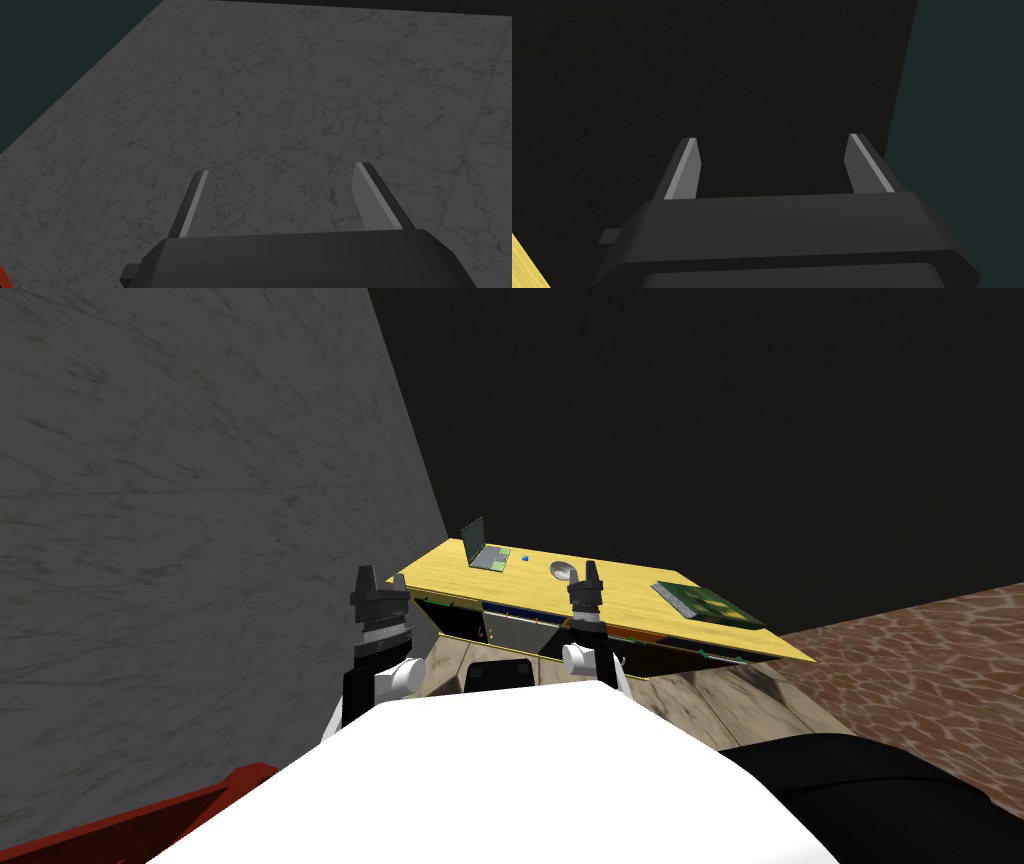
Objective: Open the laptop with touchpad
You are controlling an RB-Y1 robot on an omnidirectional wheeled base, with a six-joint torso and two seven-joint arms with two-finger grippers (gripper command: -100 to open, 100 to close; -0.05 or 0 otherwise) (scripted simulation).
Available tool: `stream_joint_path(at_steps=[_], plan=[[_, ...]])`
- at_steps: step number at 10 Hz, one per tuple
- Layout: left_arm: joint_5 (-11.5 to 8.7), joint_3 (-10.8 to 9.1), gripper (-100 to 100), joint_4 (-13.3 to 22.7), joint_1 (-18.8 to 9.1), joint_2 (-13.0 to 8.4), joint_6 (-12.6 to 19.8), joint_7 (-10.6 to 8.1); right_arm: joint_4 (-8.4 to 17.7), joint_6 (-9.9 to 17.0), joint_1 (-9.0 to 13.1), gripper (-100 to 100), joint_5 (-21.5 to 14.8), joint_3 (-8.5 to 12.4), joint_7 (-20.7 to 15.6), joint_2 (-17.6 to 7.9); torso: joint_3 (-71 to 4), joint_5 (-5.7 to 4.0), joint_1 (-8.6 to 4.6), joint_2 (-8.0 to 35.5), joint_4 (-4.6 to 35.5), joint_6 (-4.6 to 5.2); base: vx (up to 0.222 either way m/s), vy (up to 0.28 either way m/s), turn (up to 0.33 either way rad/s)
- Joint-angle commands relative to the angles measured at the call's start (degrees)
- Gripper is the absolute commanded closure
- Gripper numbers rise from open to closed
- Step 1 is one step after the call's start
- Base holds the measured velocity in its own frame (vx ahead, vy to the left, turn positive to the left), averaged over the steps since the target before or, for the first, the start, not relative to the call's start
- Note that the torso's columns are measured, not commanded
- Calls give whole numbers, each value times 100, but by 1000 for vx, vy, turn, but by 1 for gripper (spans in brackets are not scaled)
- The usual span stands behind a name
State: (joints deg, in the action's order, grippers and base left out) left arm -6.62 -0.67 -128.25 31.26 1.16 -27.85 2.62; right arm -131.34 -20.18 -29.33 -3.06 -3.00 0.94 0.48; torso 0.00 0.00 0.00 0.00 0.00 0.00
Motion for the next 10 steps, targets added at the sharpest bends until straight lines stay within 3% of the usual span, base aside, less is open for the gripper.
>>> stream_joint_path(at_steps=[1, 9, 10], plan=[[0, 0, 0, 0, 0, 0, 0, 0, 0, 0, 0, 0, 0, 0, 0, 0, -467, 0, 0, 232, 235, 0, 0, 0, 0], [0, 0, 0, -2, 0, 0, -1, 0, -2, -1, 0, 0, 0, 0, 0, 0, -7073, 0, 0, 3539, 3537, 0, 0, 0, 0], [16, -14, -100, 26, -74, -257, 78, -37, -2, -1, 0, 0, 0, 0, 0, 0, -7919, 0, 0, 3962, 3960, 0, 8, 7, -25]])
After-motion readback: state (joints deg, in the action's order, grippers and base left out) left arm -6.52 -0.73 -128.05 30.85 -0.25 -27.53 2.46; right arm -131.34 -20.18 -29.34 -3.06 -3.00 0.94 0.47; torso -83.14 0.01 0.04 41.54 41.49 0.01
